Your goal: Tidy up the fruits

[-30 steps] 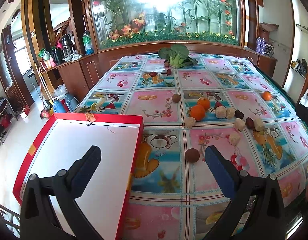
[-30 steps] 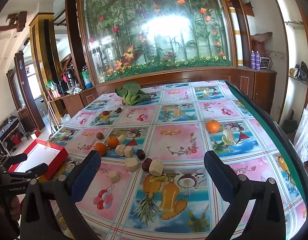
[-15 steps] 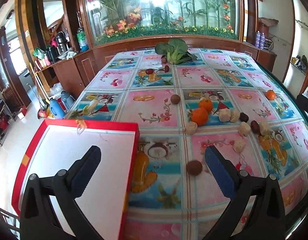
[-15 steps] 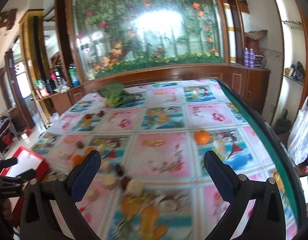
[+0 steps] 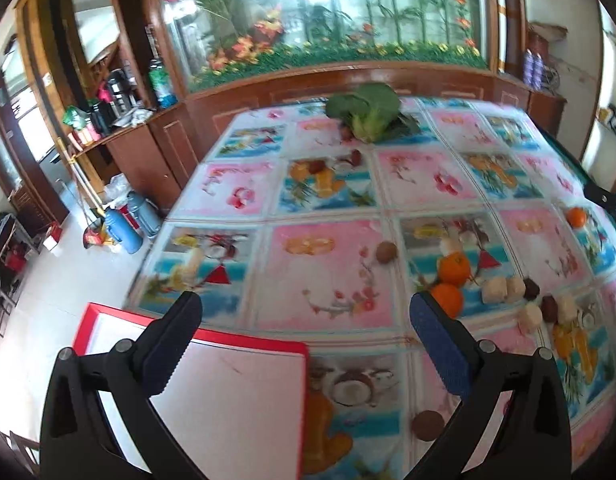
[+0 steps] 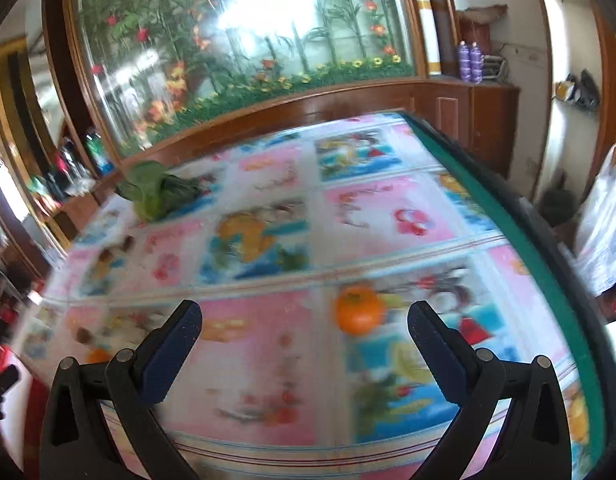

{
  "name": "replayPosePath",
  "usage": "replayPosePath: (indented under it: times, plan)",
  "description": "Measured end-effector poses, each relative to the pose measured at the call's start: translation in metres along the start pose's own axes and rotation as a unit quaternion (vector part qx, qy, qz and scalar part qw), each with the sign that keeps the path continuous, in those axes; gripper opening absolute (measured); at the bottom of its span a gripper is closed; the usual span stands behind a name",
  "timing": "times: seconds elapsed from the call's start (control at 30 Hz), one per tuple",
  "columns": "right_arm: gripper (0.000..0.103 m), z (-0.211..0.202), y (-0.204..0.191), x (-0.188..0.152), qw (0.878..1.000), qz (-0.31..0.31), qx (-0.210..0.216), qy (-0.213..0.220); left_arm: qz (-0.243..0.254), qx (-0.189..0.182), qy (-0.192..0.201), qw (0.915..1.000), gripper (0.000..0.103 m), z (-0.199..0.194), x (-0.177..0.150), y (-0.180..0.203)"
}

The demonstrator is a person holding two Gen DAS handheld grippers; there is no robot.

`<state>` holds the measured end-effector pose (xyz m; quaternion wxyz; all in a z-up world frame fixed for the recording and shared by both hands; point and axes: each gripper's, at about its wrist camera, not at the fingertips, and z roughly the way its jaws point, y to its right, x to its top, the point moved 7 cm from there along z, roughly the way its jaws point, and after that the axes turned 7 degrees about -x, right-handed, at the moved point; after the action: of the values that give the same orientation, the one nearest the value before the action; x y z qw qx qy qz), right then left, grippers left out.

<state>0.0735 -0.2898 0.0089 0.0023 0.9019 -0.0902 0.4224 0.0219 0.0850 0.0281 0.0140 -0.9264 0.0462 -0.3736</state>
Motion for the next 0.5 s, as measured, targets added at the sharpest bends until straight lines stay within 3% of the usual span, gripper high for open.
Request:
replayPosePath:
  times: [0.13,0.27,0.5]
  plan:
    - [0.103,-0.001,0.018,0.001,1.000,0.001,-0.002,-0.001,0.034,-0.007,-0.010,0.9993,0.103,0.009,-0.007,0.027]
    - [0.103,0.009,0.011,-0.005,0.999,-0.042,-0.027,-0.018,0.055,-0.023,-0.009,0.9982,0.103,0.015,-0.014,0.050]
    - [0.101,0.035,0.000,-0.008,0.995,-0.074,-0.058,-0.040,0.067,-0.037,-0.008,0.9970,0.103,0.017,-0.023,0.060]
